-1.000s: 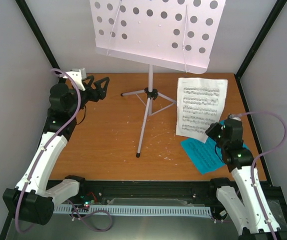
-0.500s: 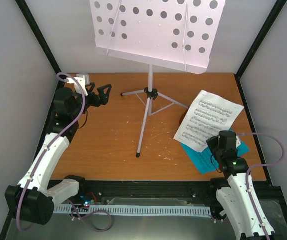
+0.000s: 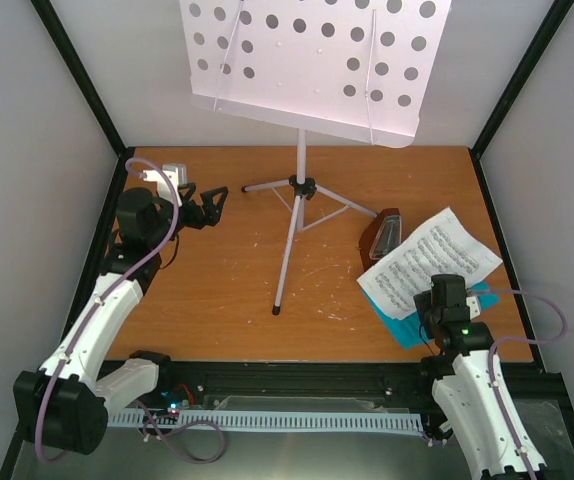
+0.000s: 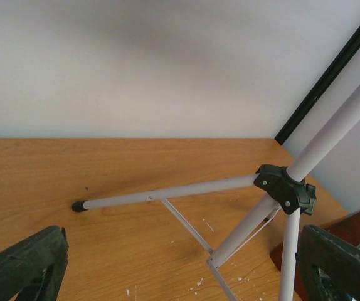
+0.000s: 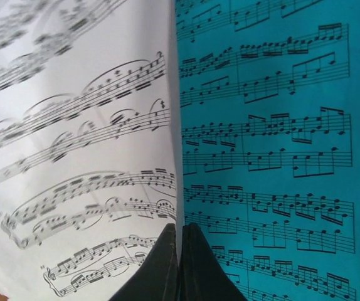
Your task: Pack up the instrument practice props
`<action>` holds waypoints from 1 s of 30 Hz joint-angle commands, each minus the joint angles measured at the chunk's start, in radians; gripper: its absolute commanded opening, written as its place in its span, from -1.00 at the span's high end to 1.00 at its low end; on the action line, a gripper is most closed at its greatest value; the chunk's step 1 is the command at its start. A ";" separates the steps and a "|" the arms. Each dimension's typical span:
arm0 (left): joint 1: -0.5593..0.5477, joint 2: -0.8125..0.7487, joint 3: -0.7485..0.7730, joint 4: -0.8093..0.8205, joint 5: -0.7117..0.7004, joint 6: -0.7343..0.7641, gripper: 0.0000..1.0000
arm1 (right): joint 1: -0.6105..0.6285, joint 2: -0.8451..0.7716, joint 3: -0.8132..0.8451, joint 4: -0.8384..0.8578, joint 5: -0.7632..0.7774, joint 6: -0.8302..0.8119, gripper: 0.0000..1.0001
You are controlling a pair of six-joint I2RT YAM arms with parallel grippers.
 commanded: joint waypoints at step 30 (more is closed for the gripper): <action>-0.174 -0.010 -0.199 0.149 0.274 -0.166 -0.89 | -0.007 -0.131 0.215 0.240 -0.236 -0.349 -0.80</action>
